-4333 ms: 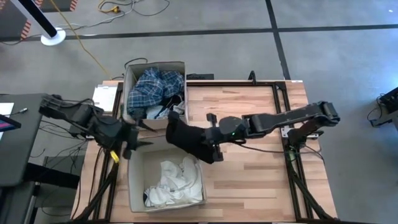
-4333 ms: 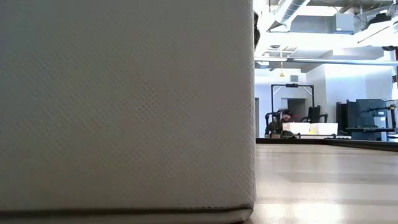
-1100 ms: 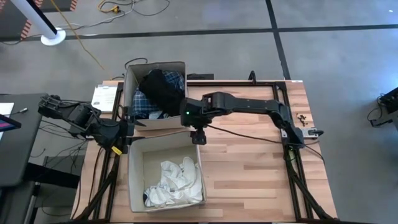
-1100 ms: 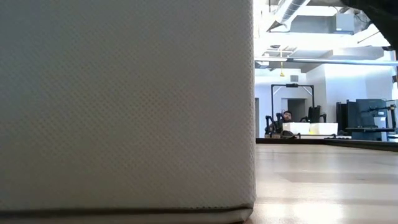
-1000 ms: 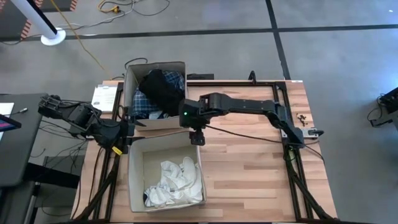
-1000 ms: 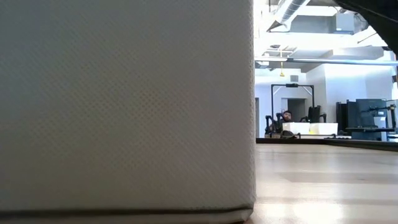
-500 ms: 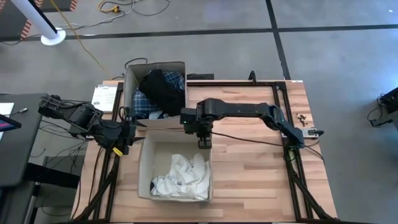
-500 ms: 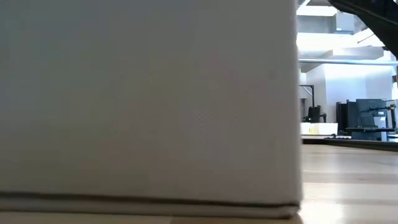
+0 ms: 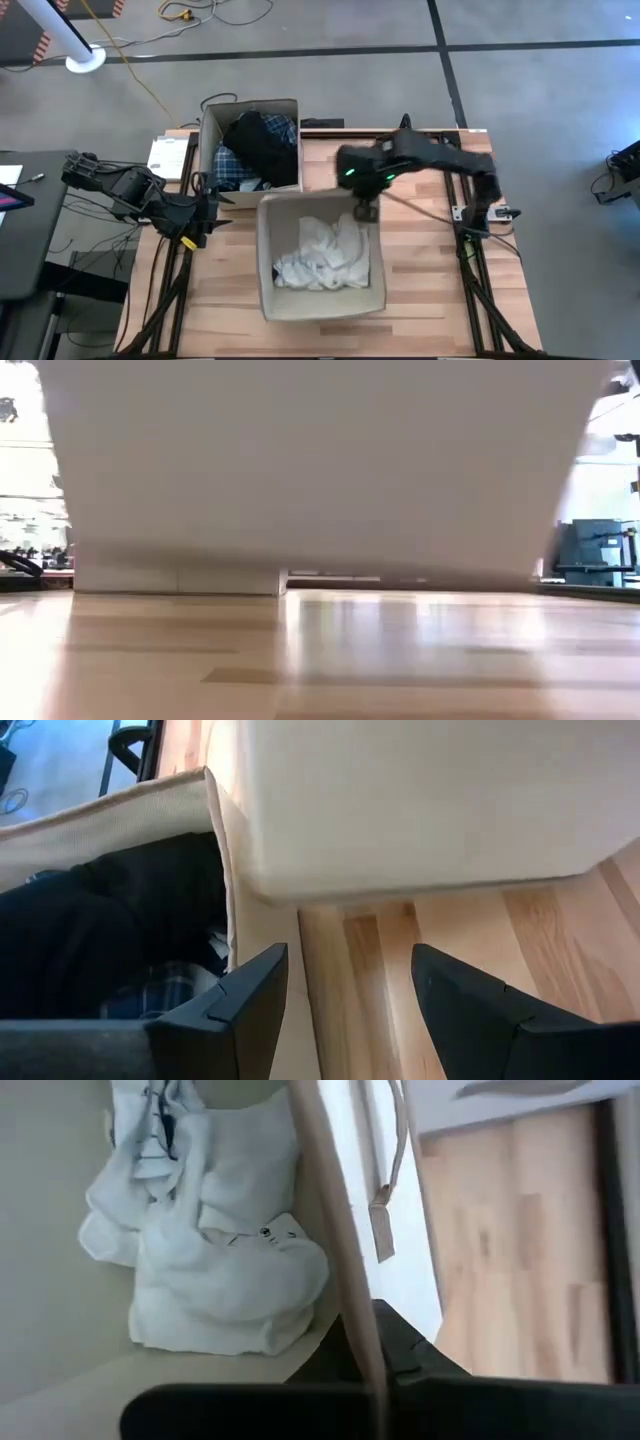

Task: Sort clothes
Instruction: Adjust the bottom light brown laundry organizer

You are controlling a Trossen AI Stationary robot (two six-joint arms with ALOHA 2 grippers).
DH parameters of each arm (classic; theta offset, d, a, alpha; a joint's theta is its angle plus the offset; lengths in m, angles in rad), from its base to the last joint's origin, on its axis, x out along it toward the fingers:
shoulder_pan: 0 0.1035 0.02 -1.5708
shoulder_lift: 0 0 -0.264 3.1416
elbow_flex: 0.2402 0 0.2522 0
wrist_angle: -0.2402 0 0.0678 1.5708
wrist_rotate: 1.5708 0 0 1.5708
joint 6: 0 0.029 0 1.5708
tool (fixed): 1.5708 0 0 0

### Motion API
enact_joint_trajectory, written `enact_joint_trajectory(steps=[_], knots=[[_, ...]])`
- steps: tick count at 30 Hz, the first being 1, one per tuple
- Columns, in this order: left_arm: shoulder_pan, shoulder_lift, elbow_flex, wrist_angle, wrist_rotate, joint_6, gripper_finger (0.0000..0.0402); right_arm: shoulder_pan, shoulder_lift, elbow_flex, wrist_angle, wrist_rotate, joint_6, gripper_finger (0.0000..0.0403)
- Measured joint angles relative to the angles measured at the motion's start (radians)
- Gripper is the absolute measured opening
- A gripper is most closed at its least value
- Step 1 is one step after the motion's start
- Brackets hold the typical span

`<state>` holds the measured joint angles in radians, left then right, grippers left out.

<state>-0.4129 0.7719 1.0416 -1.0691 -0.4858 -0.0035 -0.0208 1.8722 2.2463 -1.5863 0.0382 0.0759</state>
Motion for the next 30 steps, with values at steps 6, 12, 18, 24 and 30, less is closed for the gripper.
enact_joint_trajectory(steps=[6,12,18,24,30], knots=[[0.0,0.0,0.0,0.0,0.0,0.0,0.0207,-0.008,-0.147,0.0,0.013,0.019,0.047,0.0],[0.0,0.0,0.0,0.003,0.0,0.006,0.0207,-0.037,-0.223,0.0,0.036,0.007,0.055,0.0],[0.0,0.0,0.0,0.003,0.0,0.002,0.0207,-0.062,-0.246,0.0,0.043,-0.087,0.021,0.0],[0.0,0.0,0.0,0.002,0.0,0.005,0.0207,-0.007,-0.23,0.0,0.055,-0.2,-0.025,0.0],[0.0,0.0,0.0,0.0,-0.025,0.006,0.0207,0.077,-0.185,0.0,0.09,-0.188,-0.004,0.0]])
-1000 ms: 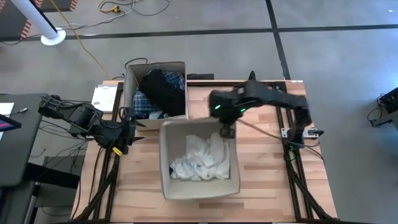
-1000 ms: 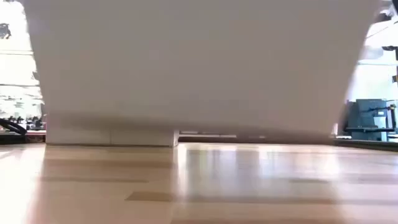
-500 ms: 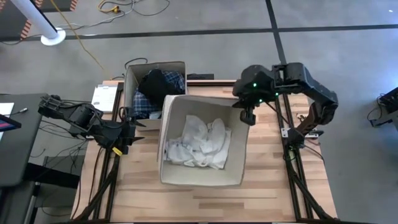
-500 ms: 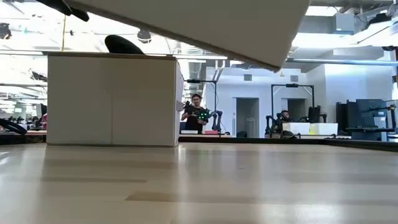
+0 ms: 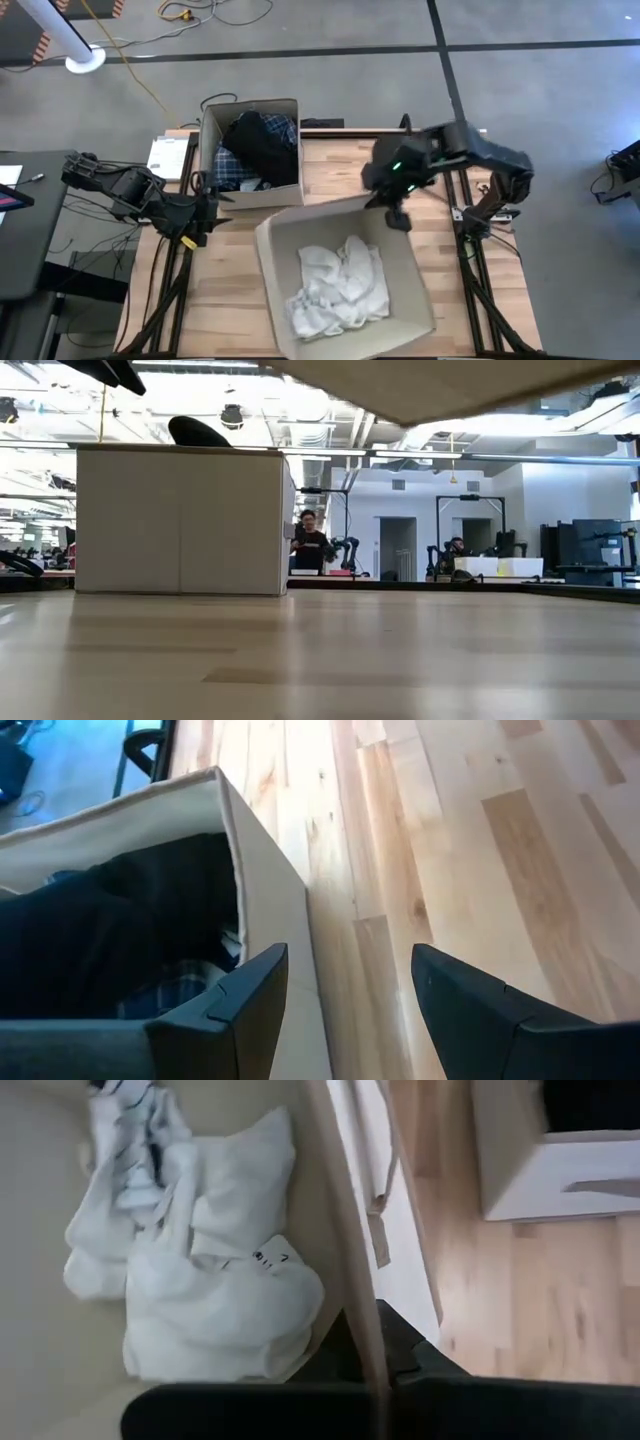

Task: Sort clothes
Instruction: Adjust the bottom light brown laundry organizer, then return to Home Position

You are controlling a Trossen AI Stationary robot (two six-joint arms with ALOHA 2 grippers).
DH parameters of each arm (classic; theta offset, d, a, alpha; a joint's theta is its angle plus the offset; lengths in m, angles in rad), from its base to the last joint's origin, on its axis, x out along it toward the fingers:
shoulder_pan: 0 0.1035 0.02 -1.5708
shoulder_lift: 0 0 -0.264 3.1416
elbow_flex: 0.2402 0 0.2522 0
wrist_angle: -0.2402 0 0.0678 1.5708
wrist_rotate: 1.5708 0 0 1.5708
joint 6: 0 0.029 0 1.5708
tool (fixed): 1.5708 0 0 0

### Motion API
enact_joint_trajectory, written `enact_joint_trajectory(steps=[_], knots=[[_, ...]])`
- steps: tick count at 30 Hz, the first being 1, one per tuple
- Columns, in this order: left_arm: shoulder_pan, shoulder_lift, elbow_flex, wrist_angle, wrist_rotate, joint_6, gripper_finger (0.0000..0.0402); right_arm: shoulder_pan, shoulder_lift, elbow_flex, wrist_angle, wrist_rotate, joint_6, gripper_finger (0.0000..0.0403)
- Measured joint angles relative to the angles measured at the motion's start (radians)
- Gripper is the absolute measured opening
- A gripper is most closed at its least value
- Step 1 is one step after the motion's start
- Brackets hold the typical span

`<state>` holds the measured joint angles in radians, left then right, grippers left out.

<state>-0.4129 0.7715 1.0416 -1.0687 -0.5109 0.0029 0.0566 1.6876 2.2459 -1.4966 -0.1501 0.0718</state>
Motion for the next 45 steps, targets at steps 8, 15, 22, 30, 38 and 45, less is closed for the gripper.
enact_joint_trajectory(steps=[8,15,22,30,38,45], knots=[[0.0,0.0,0.0,0.01,-0.015,0.011,0.0207,0.045,0.199,-0.028,0.089,0.027,-0.016,0.0],[0.0,0.0,0.0,0.011,-0.016,0.01,0.0207,-0.001,0.379,-0.027,0.22,-0.025,-0.023,0.0],[0.0,0.0,0.0,0.011,-0.016,0.009,0.0207,-0.049,0.46,-0.026,0.317,-0.225,-0.015,0.003],[0.0,0.0,0.0,0.049,-0.044,0.056,0.0207,-0.052,0.41,-0.02,0.39,-0.267,-0.073,0.0172],[0.0,-0.001,0.055,0.077,-0.063,0.086,0.0207,-0.065,0.325,-0.016,0.415,-0.167,-0.064,0.0291],[-0.005,-0.016,0.078,0.054,0.095,-0.02,0.0207,-0.031,0.221,-0.016,0.052,0.055,0.032,0.029]])
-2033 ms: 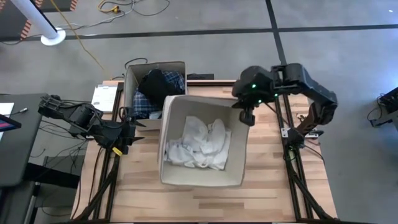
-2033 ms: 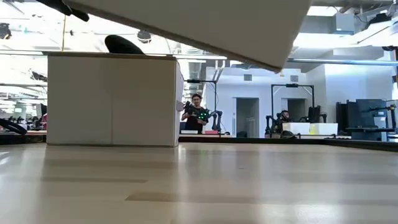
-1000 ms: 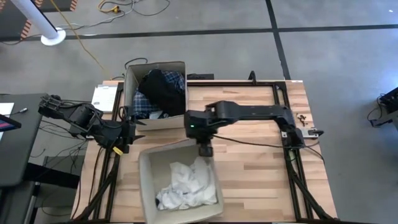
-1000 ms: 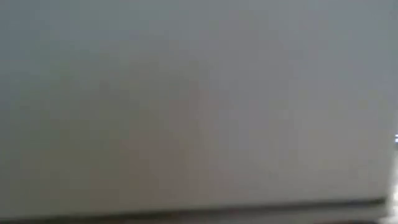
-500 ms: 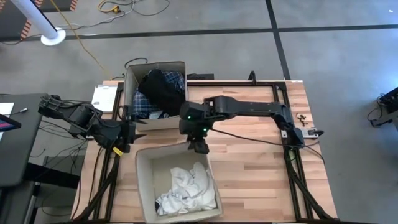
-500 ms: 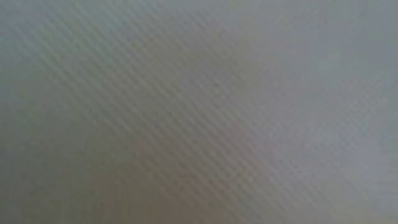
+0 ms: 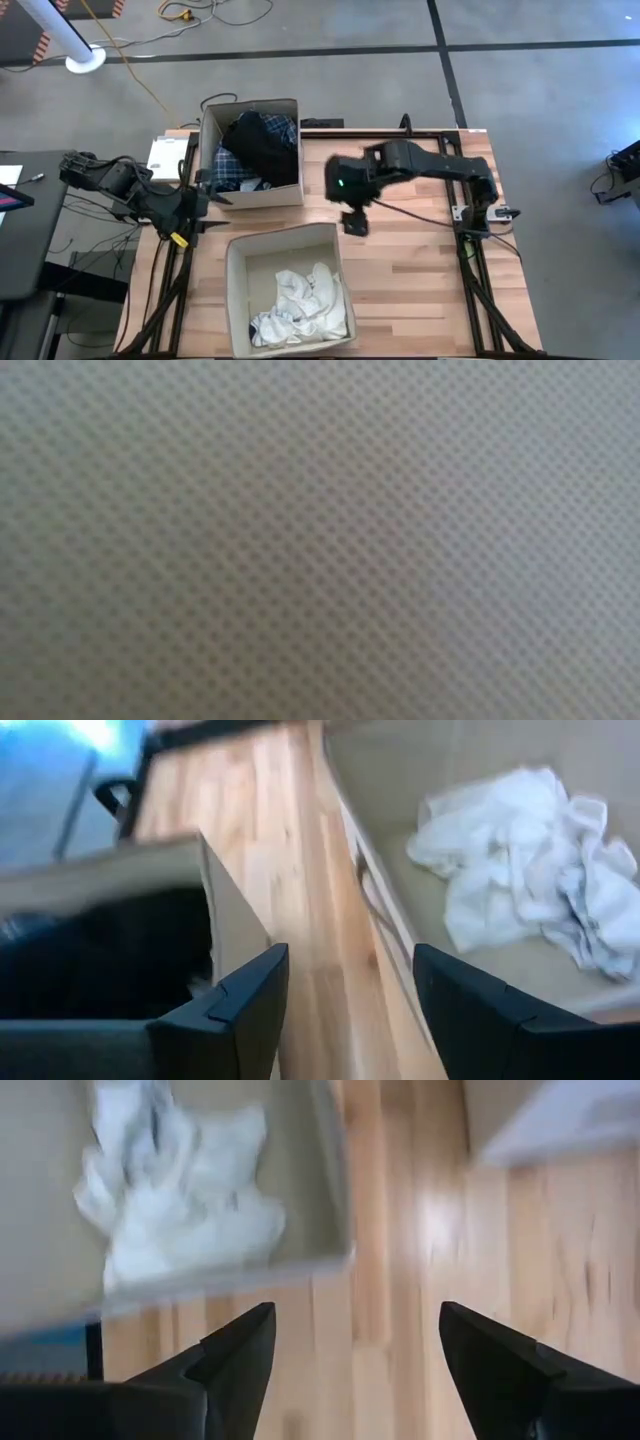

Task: Sort clothes
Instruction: Return to Home Position

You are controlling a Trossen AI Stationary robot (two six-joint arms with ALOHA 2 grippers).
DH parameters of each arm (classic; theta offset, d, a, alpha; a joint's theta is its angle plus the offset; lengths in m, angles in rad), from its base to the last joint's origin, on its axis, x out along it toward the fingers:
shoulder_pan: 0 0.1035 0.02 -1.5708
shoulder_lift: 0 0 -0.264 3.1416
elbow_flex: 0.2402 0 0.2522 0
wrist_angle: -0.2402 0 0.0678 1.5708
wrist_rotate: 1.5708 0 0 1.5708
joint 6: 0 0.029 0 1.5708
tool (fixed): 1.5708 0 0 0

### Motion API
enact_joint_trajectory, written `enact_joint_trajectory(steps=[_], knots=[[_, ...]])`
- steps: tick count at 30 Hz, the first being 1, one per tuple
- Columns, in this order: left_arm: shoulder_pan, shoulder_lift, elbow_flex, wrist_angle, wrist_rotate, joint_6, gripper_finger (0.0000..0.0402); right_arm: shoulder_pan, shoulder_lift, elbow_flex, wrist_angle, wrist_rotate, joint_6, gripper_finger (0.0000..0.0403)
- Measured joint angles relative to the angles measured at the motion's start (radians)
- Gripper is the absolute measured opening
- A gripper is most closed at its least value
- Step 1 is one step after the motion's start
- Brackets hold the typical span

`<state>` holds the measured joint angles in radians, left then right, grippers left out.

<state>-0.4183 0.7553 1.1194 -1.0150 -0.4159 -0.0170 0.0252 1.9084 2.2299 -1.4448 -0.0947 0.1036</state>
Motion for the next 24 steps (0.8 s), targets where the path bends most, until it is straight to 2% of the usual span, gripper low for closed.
enact_joint_trajectory(steps=[2,5,9,12,16,24], knots=[[0.0,0.0,-0.001,-0.039,0.033,-0.037,0.0207,0.033,-0.01,-0.001,-0.087,0.03,0.049,0.029],[-0.001,0.007,-0.01,-0.1,0.051,-0.096,0.0207,0.087,-0.027,-0.033,-0.126,0.048,0.099,0.029],[-0.015,0.01,-0.011,-0.183,-0.001,-0.161,0.0207,0.158,-0.027,-0.057,-0.124,0.05,0.11,0.0289],[-0.043,-0.014,-0.011,-0.174,-0.03,-0.17,0.0207,0.198,-0.026,-0.058,-0.125,0.058,0.087,0.0289],[-0.079,-0.074,-0.011,-0.146,-0.08,-0.17,0.0207,0.235,-0.058,-0.058,-0.104,0.129,0.073,0.0289],[-0.105,-0.226,-0.011,-0.108,-0.14,-0.155,0.0207,0.312,-0.248,-0.058,-0.026,0.295,0.072,0.0289]])
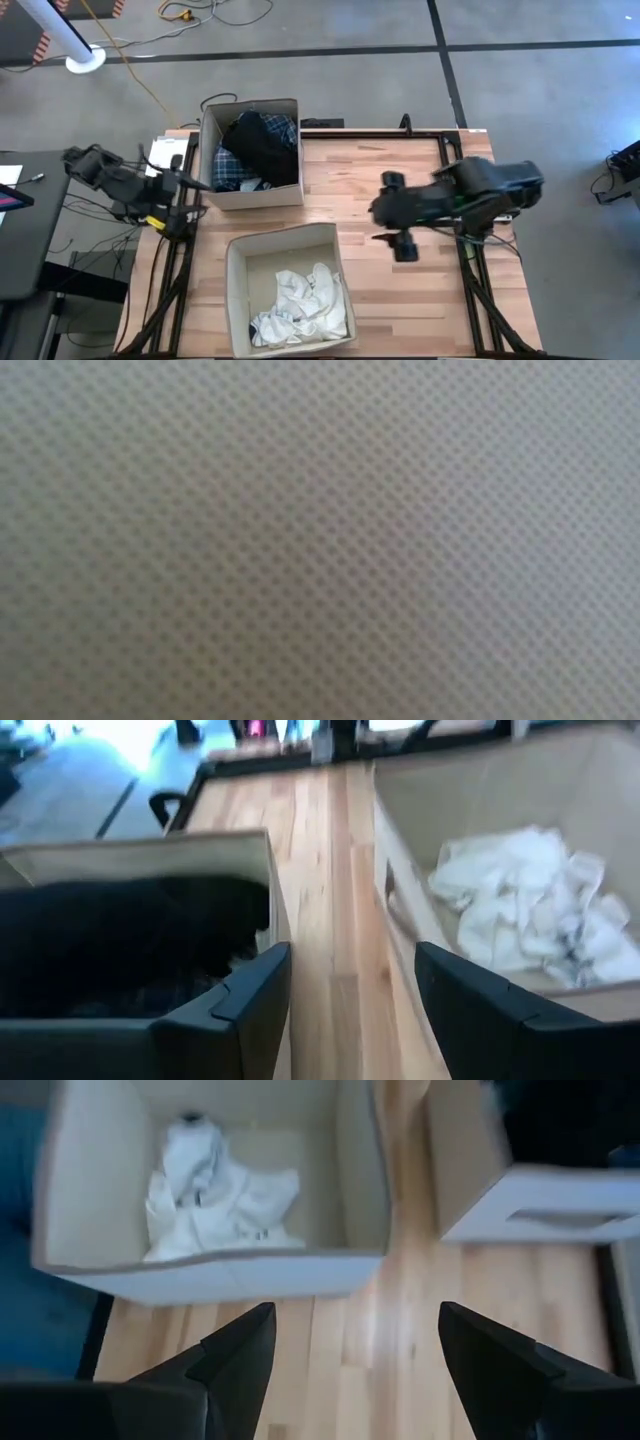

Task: Sort clothes
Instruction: Return to Home Position

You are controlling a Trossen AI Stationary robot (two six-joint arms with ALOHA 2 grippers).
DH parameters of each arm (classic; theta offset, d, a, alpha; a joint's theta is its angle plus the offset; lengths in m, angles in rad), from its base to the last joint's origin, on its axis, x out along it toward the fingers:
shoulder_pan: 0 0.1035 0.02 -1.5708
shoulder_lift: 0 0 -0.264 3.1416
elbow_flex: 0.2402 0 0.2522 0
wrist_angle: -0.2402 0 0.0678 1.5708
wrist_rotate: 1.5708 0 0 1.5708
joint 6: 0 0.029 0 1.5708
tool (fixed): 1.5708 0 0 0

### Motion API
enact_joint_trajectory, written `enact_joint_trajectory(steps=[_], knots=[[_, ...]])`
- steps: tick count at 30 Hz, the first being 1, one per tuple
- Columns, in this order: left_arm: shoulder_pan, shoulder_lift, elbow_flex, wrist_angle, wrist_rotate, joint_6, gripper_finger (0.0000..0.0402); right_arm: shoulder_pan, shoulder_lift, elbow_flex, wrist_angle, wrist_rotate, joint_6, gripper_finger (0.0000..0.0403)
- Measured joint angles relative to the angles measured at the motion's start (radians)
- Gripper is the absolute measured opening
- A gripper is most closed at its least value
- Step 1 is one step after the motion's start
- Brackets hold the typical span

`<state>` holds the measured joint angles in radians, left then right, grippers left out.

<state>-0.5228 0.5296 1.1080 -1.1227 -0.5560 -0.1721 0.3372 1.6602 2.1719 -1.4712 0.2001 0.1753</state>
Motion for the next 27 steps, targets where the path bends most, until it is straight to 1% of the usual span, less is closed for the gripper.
enact_joint_trajectory(steps=[3,5,7,9,12,15,16,19,21,25,27], knots=[[0.0,-0.047,0.0,0.03,0.0,0.039,0.0207,0.039,-0.079,-0.029,0.03,0.067,-0.007,0.0289],[0.0,-0.075,-0.006,0.038,0.0,0.057,0.0207,0.061,-0.145,-0.088,0.057,0.095,-0.008,0.0289],[0.0,-0.115,-0.038,0.067,0.01,0.08,0.0207,0.073,-0.22,-0.174,0.108,0.102,-0.009,0.0289],[0.0,-0.169,-0.094,0.113,0.052,0.103,0.0207,0.078,-0.305,-0.289,0.179,0.117,-0.009,0.0289],[0.0,-0.257,-0.197,0.234,0.138,0.133,0.0207,0.073,-0.445,-0.486,0.33,0.119,-0.011,0.0289],[0.0,-0.338,-0.296,0.349,0.235,0.132,0.0207,0.057,-0.58,-0.687,0.478,0.117,-0.01,0.0289],[0.0,-0.359,-0.324,0.375,0.254,0.128,0.0207,0.051,-0.621,-0.75,0.526,0.113,-0.01,0.0289],[0.0,-0.406,-0.398,0.423,0.288,0.109,0.0207,0.035,-0.723,-0.919,0.661,0.075,-0.008,0.0289],[0.0,-0.426,-0.439,0.449,0.292,0.103,0.0207,0.031,-0.774,-1.012,0.735,0.057,-0.01,0.0289],[0.0,-0.44,-0.498,0.471,0.302,0.102,0.0207,0.031,-0.859,-1.172,0.839,0.052,-0.03,0.0289],[0.0,-0.44,-0.51,0.49,0.322,0.111,0.0207,0.031,-0.901,-1.253,0.908,0.052,-0.048,0.0289]])
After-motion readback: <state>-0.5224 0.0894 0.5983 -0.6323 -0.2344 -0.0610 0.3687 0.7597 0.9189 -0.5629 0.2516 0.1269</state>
